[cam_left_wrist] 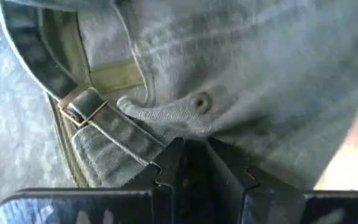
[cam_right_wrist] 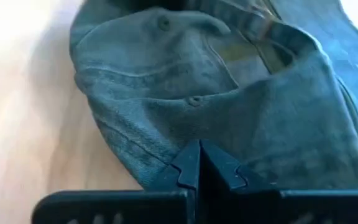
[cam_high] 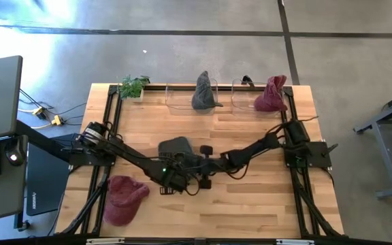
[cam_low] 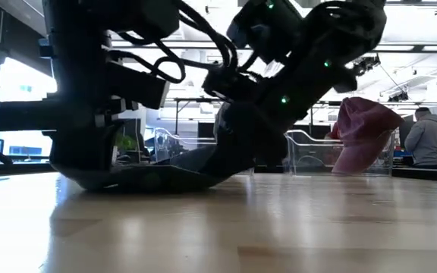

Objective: Pick & Place hat
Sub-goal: Put the black cap into the left transparent bin

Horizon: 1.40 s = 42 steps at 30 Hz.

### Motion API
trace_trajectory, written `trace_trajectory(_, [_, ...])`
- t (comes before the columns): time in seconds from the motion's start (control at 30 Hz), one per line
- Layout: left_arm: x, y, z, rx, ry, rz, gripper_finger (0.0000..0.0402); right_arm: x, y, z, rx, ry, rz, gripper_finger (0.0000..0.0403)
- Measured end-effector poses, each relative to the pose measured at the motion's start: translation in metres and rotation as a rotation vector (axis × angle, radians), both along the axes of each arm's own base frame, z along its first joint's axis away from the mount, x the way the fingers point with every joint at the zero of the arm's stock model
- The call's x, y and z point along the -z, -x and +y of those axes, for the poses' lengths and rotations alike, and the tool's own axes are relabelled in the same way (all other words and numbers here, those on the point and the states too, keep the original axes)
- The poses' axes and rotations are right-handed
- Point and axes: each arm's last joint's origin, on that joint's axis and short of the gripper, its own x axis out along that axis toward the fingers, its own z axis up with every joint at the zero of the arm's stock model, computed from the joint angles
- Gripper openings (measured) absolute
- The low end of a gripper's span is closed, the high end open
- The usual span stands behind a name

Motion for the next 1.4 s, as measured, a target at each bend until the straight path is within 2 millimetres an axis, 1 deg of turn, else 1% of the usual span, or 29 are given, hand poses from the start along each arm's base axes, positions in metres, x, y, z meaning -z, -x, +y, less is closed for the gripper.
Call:
trace_trajectory(0.07, [-0.001,0.002,0.001,-0.003,-0.006,0.025,0.0064,-0.001,0.006,-0.001,0.001,0.018,0.066,0.0003])
trace_trajectory(0.17, [-0.012,0.01,0.0,-0.003,0.001,0.045,0.0064,-0.003,0.013,0.003,-0.003,0.024,0.131,0.0004])
trace_trajectory(0.3, [-0.035,0.015,0.0,0.001,0.033,-0.026,0.0064,-0.007,0.018,0.009,-0.031,0.034,0.153,0.0003])
trace_trajectory(0.4, [-0.052,0.016,0.0,0.023,0.028,-0.123,0.0064,-0.013,0.021,0.013,-0.04,0.046,0.148,0.0003])
trace_trajectory(0.5, [-0.062,0.016,-0.001,0.054,0.007,-0.197,0.0064,-0.023,0.026,0.018,-0.047,0.088,0.134,0.0002])
trace_trajectory(0.57, [-0.068,0.017,-0.005,0.083,-0.011,-0.247,0.0064,-0.038,0.028,0.023,-0.055,0.103,0.088,0.0005])
trace_trajectory(0.63, [-0.07,0.018,-0.011,0.118,-0.038,-0.288,0.0064,-0.053,0.03,0.029,-0.06,0.1,0.031,0.001])
trace_trajectory(0.73, [-0.066,0.015,-0.026,0.187,-0.058,-0.424,0.0064,-0.064,0.037,0.038,-0.096,0.094,0.017,0.0028])
trace_trajectory(0.83, [-0.057,0.011,-0.04,0.283,-0.016,-0.564,0.0064,-0.079,0.049,0.049,-0.11,0.092,0.012,0.006])
trace_trajectory(0.93, [-0.043,0.001,-0.047,0.33,0.028,-0.672,0.0068,-0.094,0.067,0.062,-0.081,0.069,0.024,0.0093])
trace_trajectory(1.0, [-0.037,-0.002,-0.048,0.386,0.017,-0.681,0.008,-0.101,0.08,0.071,-0.06,0.057,0.032,0.0108])
trace_trajectory(1.1, [-0.033,-0.011,-0.046,0.384,0.009,-0.719,0.0122,-0.111,0.096,0.087,-0.035,0.057,0.002,0.0122])
trace_trajectory(1.2, [-0.02,-0.017,-0.035,0.316,-0.011,-0.675,0.0182,-0.115,0.109,0.103,-0.033,0.073,-0.035,0.0123])
trace_trajectory(1.3, [-0.015,-0.025,-0.026,0.242,0.045,-0.682,0.0238,-0.116,0.117,0.115,-0.04,0.088,-0.062,0.012])
trace_trajectory(1.4, [-0.001,-0.028,-0.019,0.188,0.085,-0.622,0.0271,-0.116,0.122,0.121,-0.044,0.087,-0.071,0.0115])
